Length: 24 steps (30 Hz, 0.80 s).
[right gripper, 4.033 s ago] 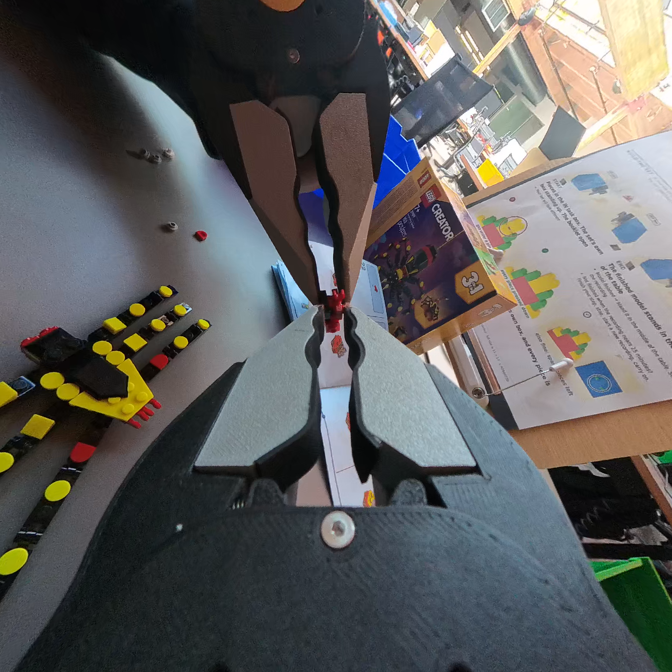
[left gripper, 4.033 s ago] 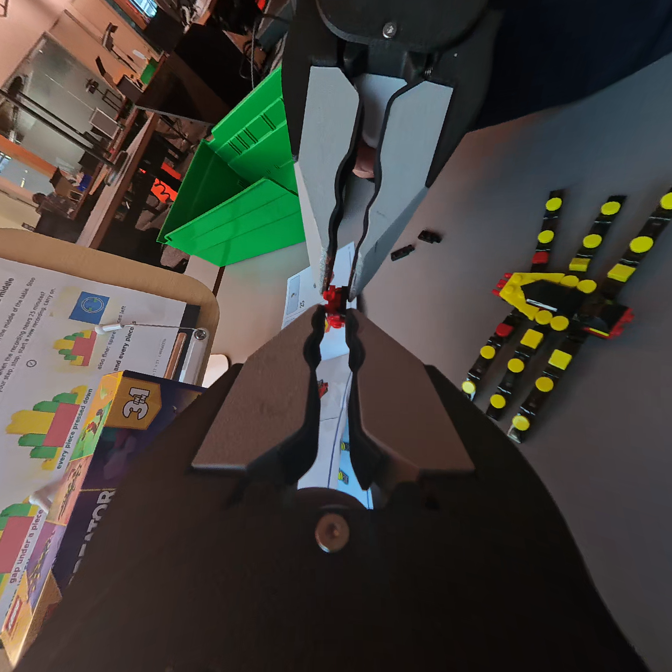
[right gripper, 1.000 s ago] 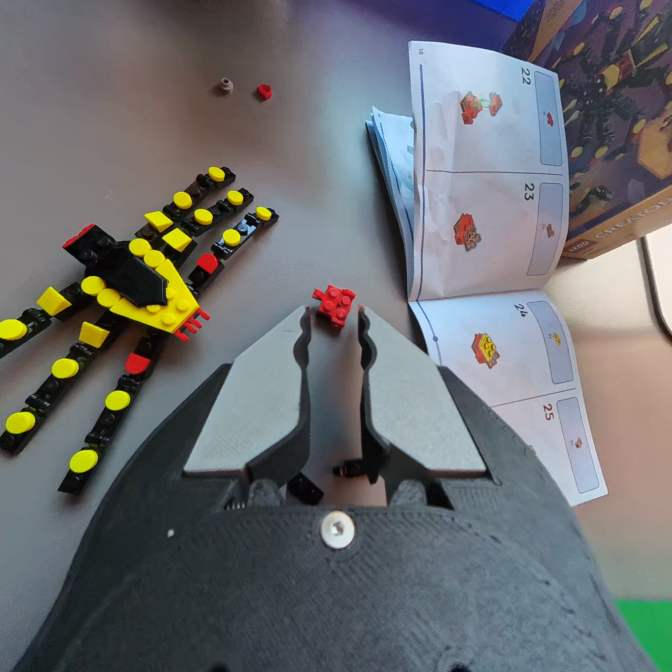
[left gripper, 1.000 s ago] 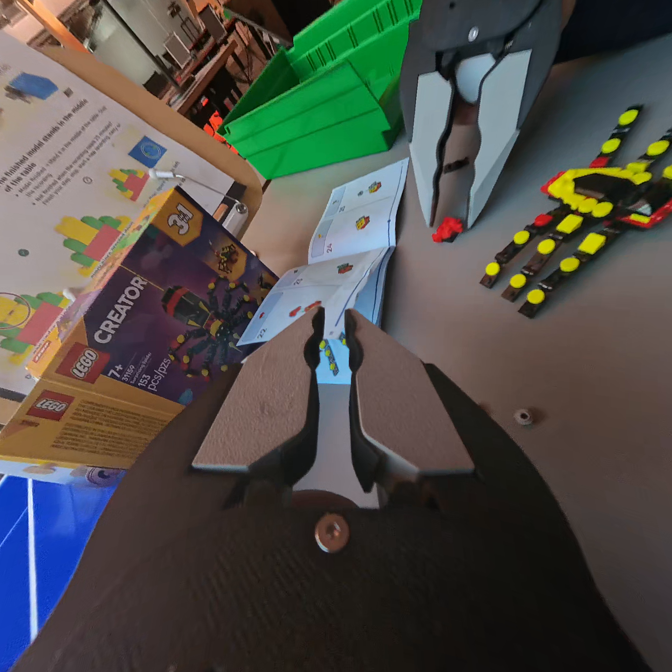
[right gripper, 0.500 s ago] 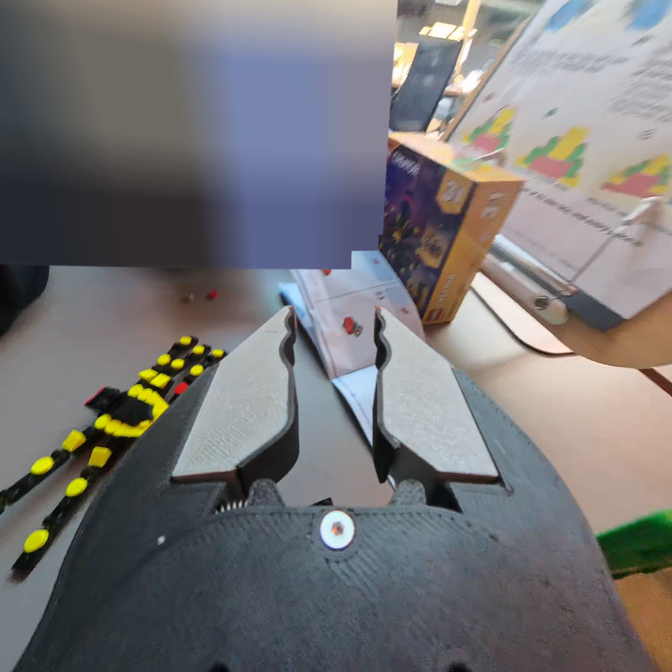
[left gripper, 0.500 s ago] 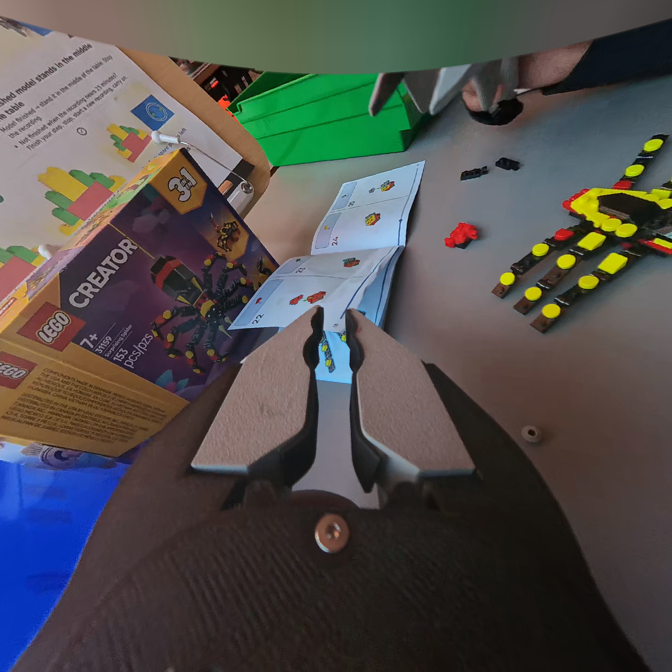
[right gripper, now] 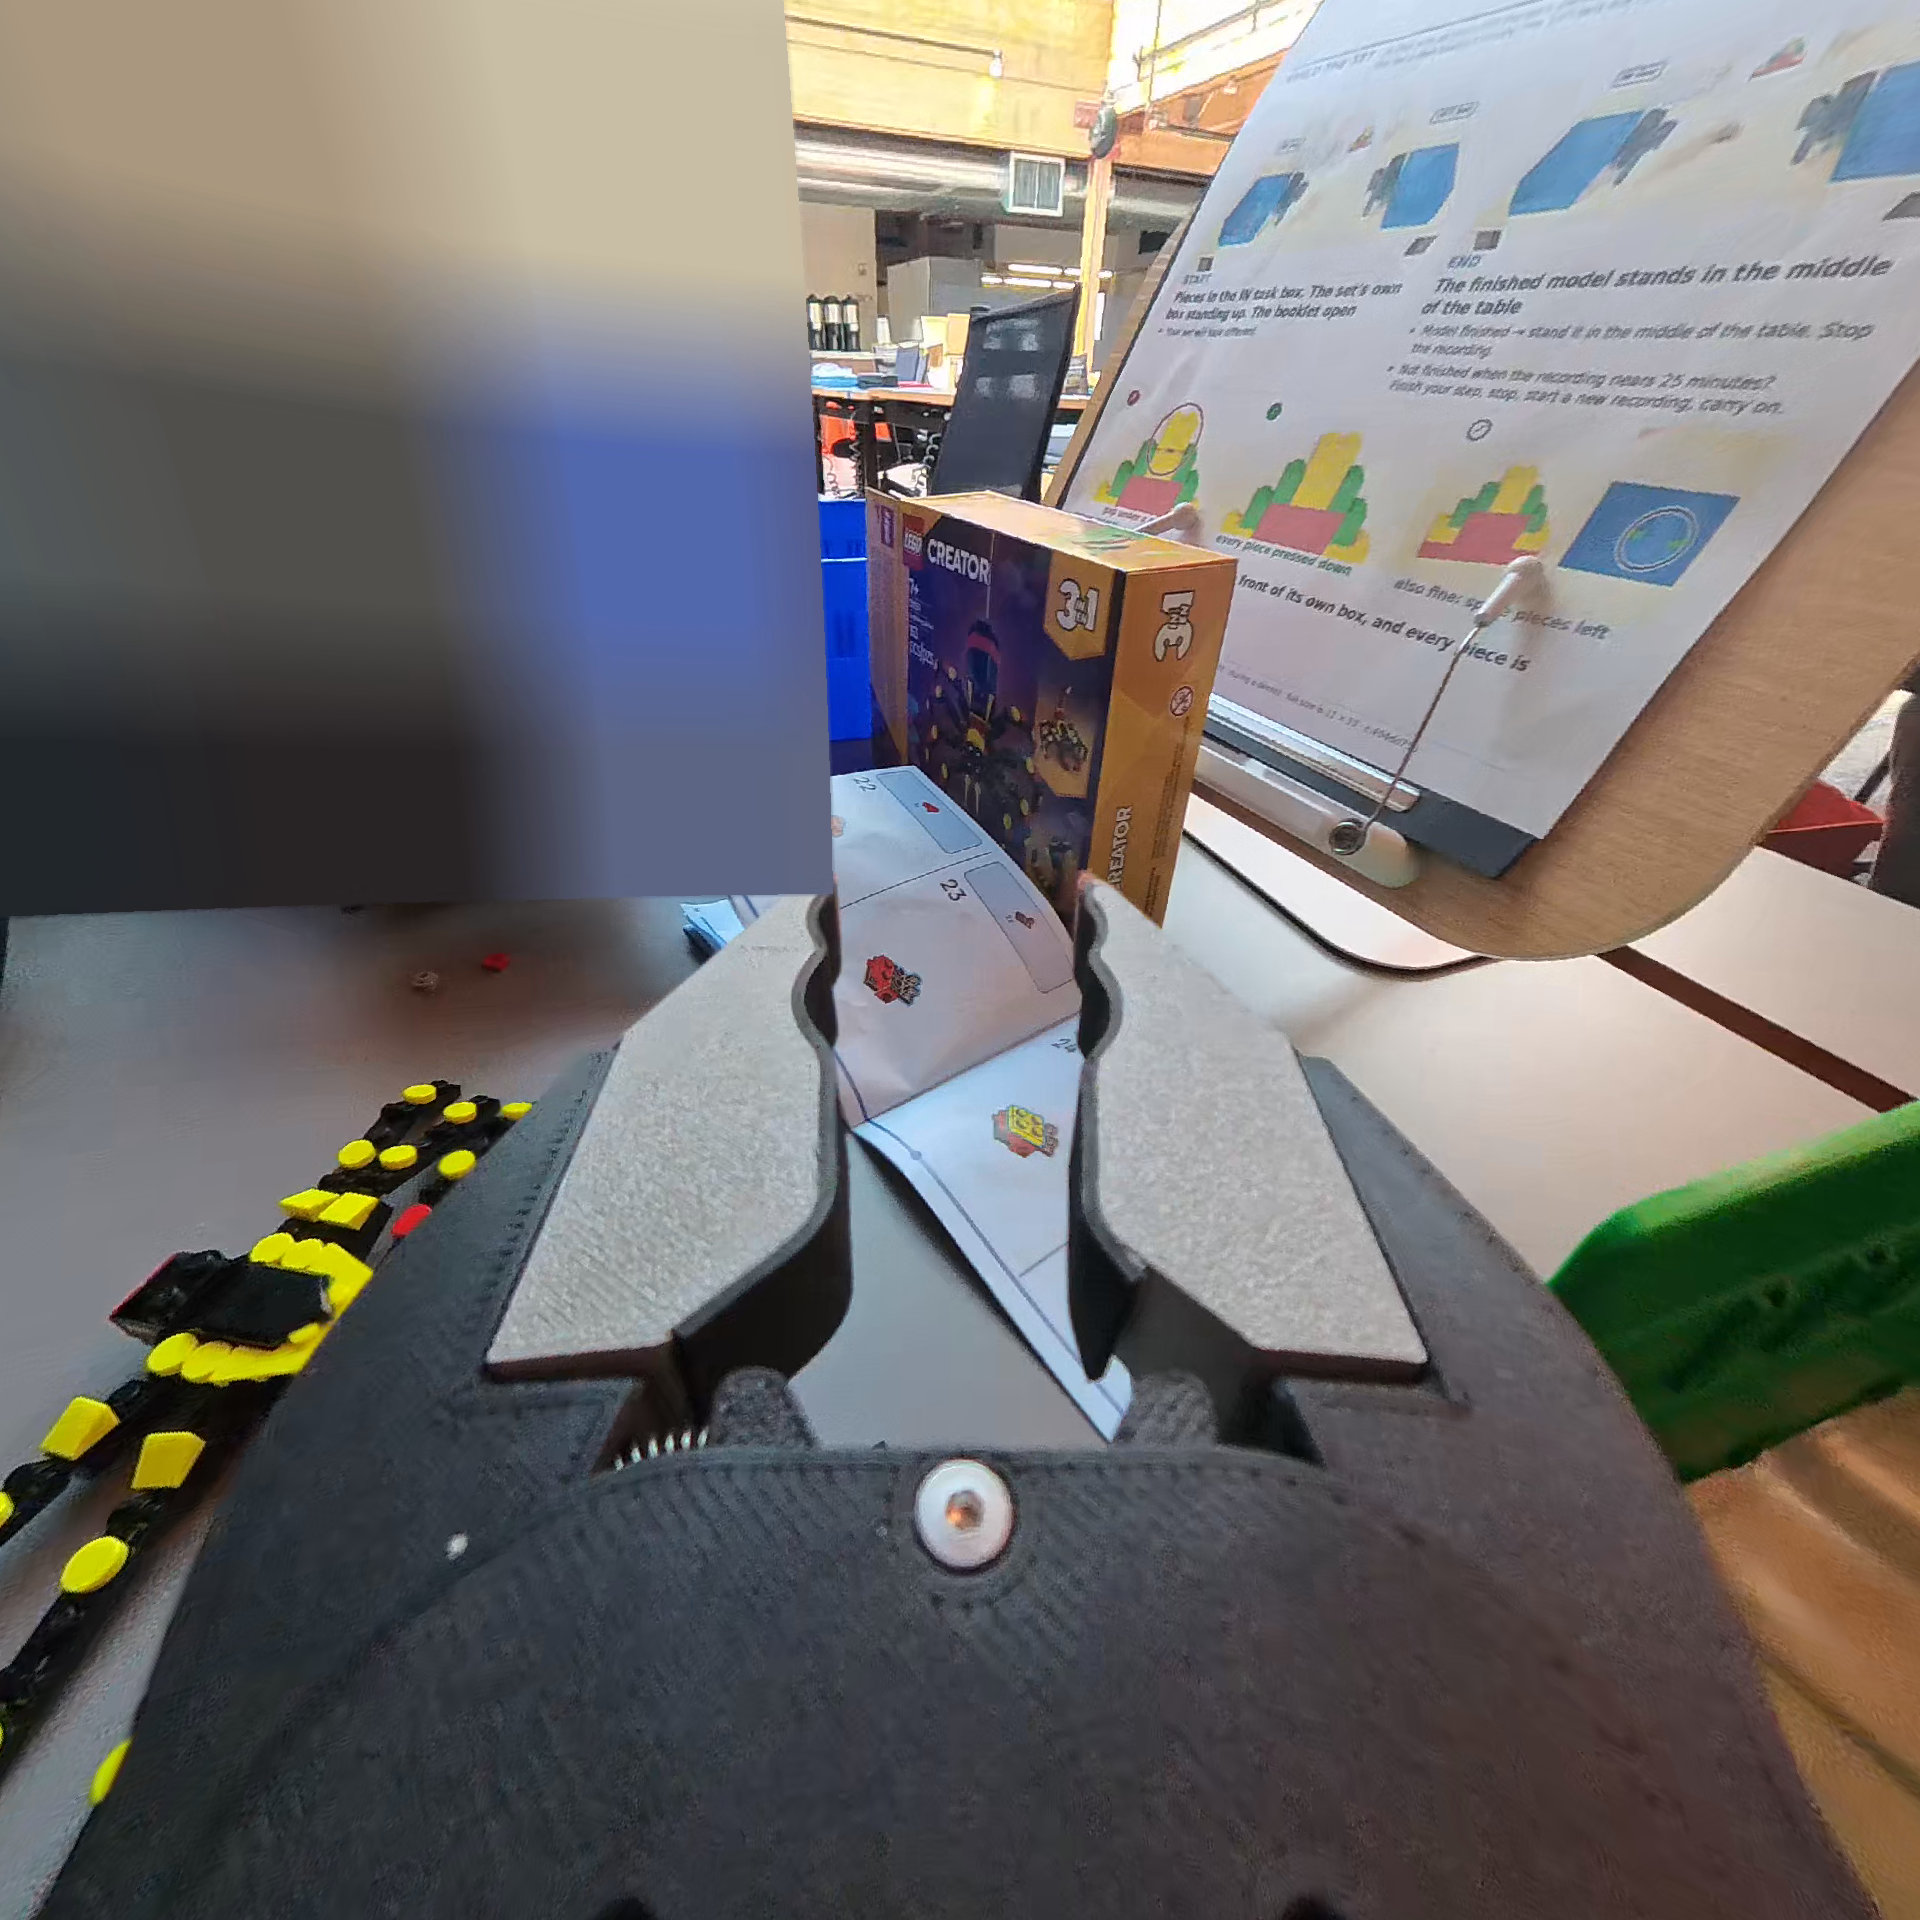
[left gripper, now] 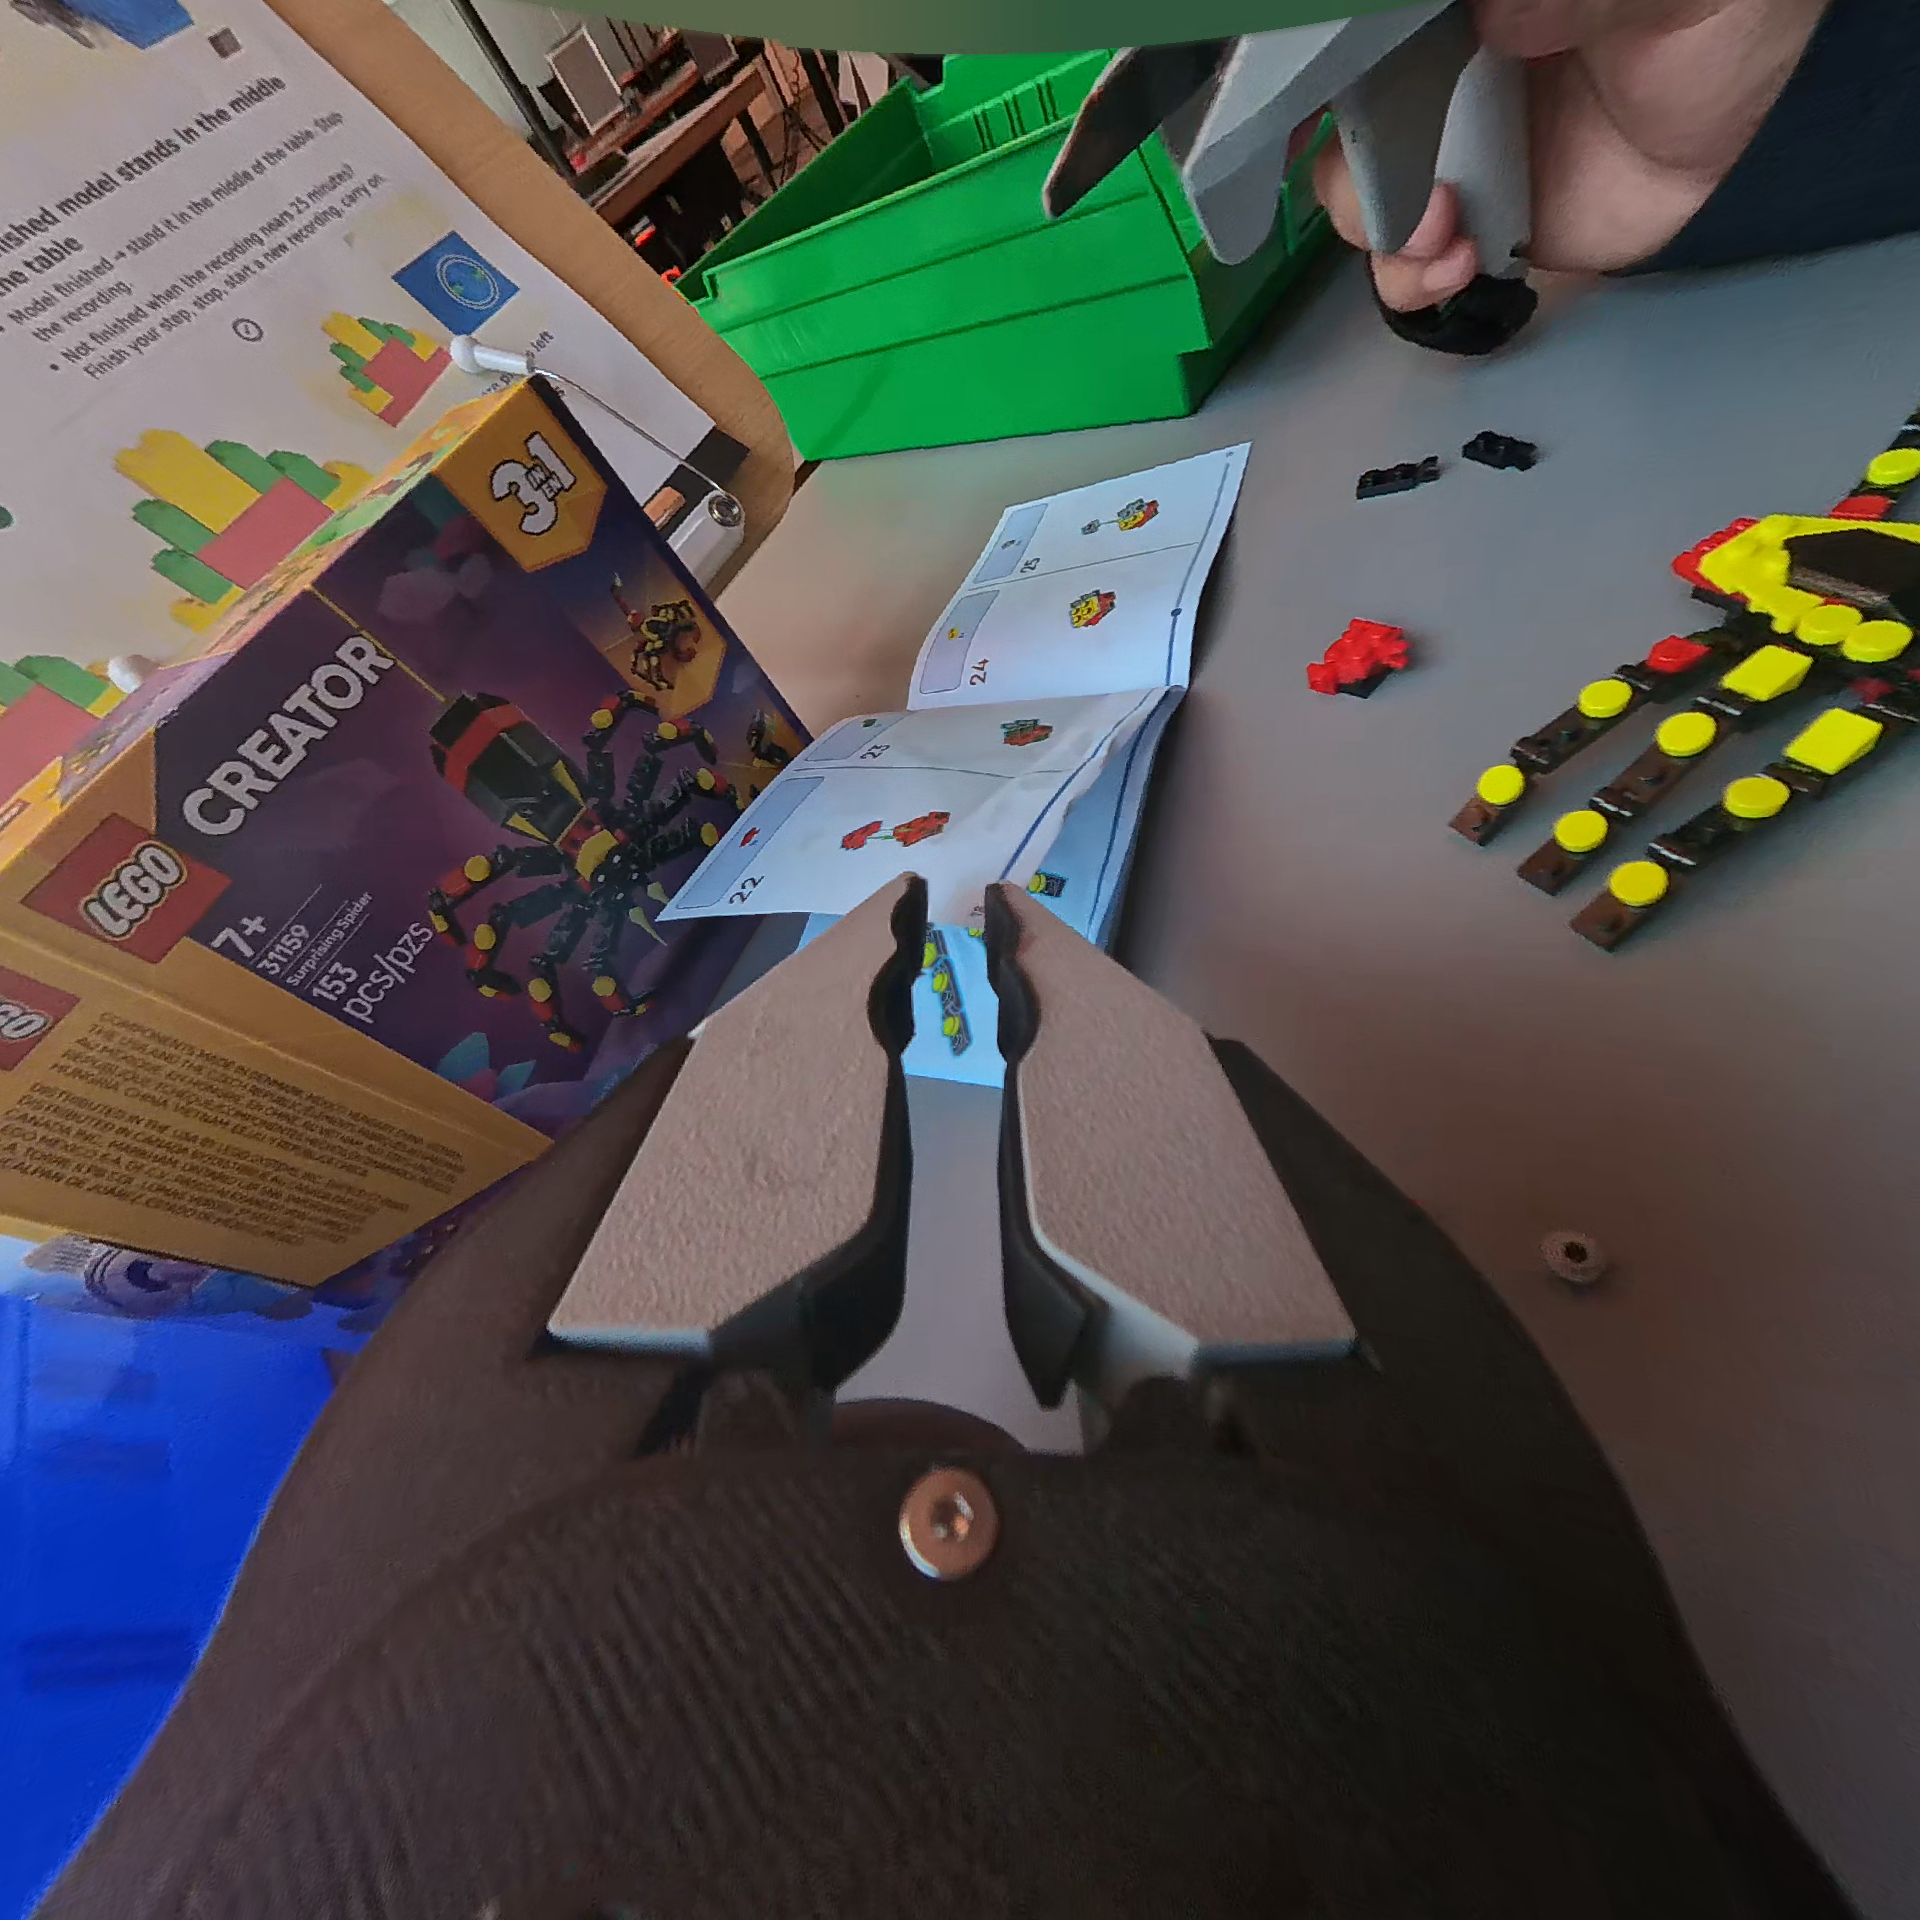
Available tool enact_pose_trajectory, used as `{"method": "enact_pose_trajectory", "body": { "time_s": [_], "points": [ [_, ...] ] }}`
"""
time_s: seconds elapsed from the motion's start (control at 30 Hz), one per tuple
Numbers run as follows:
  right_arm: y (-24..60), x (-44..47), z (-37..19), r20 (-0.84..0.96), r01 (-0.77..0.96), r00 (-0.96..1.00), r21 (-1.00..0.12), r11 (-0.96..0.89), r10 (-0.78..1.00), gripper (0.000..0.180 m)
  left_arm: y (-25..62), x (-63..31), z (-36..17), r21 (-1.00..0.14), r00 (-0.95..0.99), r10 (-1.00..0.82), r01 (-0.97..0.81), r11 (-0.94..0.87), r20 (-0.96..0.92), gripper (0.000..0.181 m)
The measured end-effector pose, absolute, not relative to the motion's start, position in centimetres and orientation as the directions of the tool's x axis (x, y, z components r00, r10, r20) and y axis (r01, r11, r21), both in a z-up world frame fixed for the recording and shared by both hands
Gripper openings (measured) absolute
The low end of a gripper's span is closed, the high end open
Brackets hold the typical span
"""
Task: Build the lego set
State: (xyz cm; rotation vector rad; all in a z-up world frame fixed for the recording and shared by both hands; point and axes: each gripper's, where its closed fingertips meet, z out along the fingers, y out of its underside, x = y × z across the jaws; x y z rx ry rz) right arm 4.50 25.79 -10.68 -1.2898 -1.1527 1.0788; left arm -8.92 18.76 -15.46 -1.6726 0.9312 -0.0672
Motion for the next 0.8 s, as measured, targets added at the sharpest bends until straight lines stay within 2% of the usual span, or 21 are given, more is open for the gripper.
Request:
{"method": "enact_pose_trajectory", "body": {
  "time_s": [0.8],
  "points": [
    [26.5,4.3,-11.5,-0.047,0.056,0.125,-0.997,-0.054,0.991,0.035,19.3,-10.1,-15.2,-0.86,0.718,-0.572,-0.509,-0.042,-0.397,0.008]
  ]
}}
